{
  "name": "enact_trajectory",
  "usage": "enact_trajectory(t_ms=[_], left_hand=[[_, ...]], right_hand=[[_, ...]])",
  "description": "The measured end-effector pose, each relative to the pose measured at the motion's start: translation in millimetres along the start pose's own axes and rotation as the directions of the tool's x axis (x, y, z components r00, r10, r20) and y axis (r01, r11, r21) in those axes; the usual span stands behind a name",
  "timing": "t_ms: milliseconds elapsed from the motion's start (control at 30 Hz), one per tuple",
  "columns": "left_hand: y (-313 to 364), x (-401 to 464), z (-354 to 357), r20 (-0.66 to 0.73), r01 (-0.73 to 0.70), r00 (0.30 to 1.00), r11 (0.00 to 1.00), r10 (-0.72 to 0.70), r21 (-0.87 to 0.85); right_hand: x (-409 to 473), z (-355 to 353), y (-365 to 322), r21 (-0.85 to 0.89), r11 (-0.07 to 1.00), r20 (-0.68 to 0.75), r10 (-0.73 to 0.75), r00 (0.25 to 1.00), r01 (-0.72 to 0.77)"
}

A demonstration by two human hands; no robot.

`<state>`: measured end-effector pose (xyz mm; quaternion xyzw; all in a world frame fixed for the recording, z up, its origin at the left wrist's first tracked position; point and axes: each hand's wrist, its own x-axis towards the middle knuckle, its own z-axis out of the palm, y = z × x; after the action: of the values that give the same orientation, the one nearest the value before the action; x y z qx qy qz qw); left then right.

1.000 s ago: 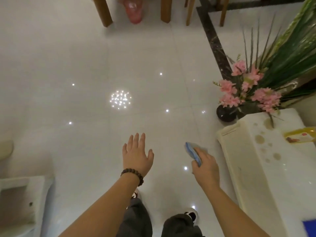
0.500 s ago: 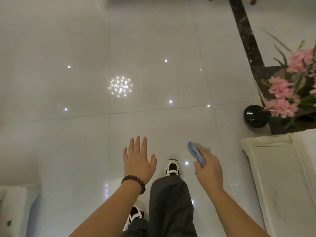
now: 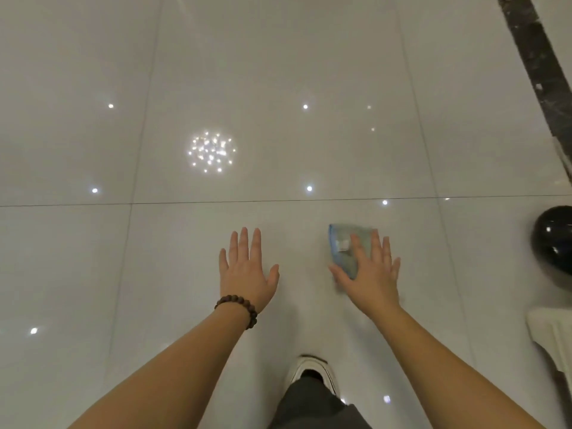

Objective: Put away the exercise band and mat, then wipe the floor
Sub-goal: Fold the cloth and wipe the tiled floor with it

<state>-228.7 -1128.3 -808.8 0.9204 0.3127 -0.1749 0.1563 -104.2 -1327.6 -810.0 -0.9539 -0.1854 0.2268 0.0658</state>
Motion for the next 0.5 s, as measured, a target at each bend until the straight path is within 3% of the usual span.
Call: enact_trajectory(t_ms=[333,433,500], left_hand=[[-7.2,82.5,94.3,-0.014,-0.047,0.999,0.997,0.048,0.064],[-14.0,85.8,103.6,-0.046,-0.049,0.998,0.995,0.053,0.084],[-14.9,86.0,104.9,-0.072,-0.045,0.996,0.995,0.052,0.092]], right_hand=[[80.9,100.6,1.7,-0.207,0.978,-0.141,-0.051,0.989,0.021],[85.3,96.9,36.8,-0.262,0.944,-0.149,-0.244,0.958,0.200],[96.5,80.0,75.3,-0.292,0.948,-0.174,-0.185,0.967,0.129]])
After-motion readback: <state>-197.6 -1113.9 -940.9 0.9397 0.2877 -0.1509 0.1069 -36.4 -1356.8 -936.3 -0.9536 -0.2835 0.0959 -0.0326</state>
